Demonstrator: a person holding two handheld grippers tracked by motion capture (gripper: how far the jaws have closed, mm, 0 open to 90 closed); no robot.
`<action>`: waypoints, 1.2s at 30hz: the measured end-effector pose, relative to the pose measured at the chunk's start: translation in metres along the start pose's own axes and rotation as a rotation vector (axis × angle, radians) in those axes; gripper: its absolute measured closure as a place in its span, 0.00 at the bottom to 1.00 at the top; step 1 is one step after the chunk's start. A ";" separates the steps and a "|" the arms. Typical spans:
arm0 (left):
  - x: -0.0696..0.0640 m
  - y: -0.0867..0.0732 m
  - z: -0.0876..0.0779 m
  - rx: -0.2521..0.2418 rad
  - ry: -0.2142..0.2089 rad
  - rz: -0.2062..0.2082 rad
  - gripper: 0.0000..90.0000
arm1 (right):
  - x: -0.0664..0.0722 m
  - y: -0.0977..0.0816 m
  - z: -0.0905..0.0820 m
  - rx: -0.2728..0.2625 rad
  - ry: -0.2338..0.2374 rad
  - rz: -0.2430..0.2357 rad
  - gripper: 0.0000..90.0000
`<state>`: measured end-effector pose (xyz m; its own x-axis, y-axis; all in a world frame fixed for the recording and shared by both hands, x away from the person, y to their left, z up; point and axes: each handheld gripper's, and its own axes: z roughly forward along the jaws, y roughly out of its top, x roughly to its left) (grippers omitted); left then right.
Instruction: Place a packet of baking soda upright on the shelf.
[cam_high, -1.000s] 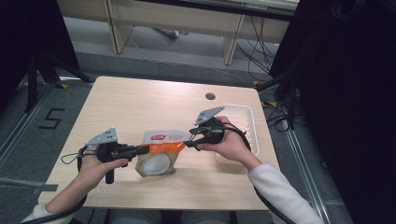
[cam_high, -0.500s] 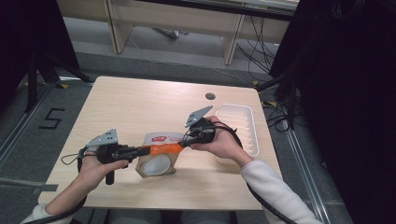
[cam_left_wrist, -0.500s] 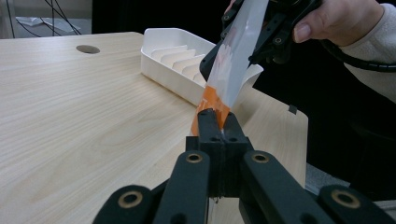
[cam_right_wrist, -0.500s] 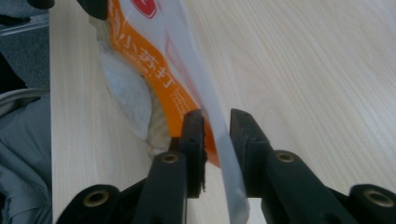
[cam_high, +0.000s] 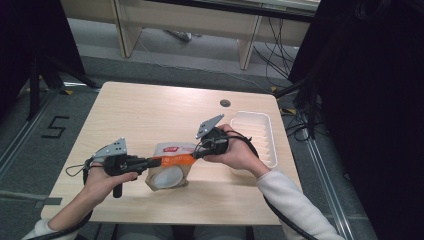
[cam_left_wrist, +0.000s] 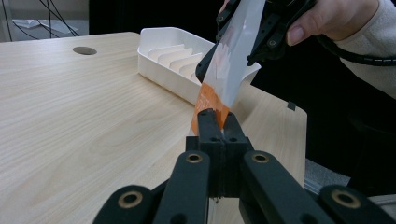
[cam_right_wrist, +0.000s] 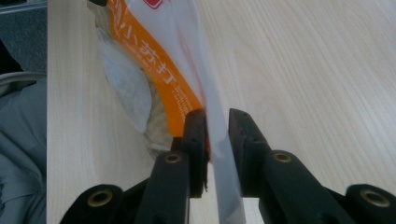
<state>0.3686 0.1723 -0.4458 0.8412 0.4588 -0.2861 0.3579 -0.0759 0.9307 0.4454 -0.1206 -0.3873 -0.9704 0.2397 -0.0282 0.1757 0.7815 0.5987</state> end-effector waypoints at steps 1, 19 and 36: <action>0.000 0.000 0.000 0.000 0.001 0.002 0.99 | 0.000 0.000 0.000 0.004 0.000 -0.006 0.88; -0.001 -0.002 0.004 0.033 0.038 0.060 0.99 | 0.007 0.009 -0.013 0.083 0.024 -0.064 1.00; -0.012 -0.009 0.018 0.085 0.067 0.149 0.85 | 0.018 0.030 -0.041 0.178 -0.004 -0.086 1.00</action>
<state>0.3625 0.1514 -0.4551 0.8595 0.4948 -0.1284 0.2672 -0.2208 0.9380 0.4263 -0.1165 -0.3367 -0.9826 0.1694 -0.0763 0.1188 0.8886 0.4431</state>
